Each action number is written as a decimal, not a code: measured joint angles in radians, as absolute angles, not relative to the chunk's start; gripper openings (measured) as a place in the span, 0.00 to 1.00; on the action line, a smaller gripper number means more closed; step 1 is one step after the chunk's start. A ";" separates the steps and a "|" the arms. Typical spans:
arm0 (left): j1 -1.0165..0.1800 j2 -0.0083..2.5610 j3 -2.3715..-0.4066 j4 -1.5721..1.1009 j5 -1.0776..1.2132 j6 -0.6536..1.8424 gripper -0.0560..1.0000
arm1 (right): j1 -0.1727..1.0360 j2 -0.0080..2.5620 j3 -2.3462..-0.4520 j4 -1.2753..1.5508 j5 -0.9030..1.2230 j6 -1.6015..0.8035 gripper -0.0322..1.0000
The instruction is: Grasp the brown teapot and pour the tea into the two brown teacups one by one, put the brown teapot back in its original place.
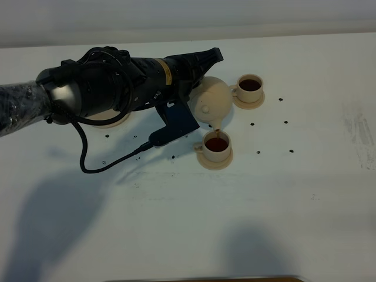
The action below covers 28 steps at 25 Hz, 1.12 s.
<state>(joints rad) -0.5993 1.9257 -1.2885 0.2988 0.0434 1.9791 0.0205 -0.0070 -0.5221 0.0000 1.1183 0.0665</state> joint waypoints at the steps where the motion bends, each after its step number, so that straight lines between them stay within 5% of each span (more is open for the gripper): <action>1: -0.600 1.926 -1.289 0.299 0.043 1.979 0.13 | 0.020 -0.007 -0.522 0.000 1.118 0.066 0.37; 28: -0.606 1.926 -1.271 0.321 0.034 1.977 0.13 | 0.020 -0.007 -0.522 0.000 1.118 0.066 0.37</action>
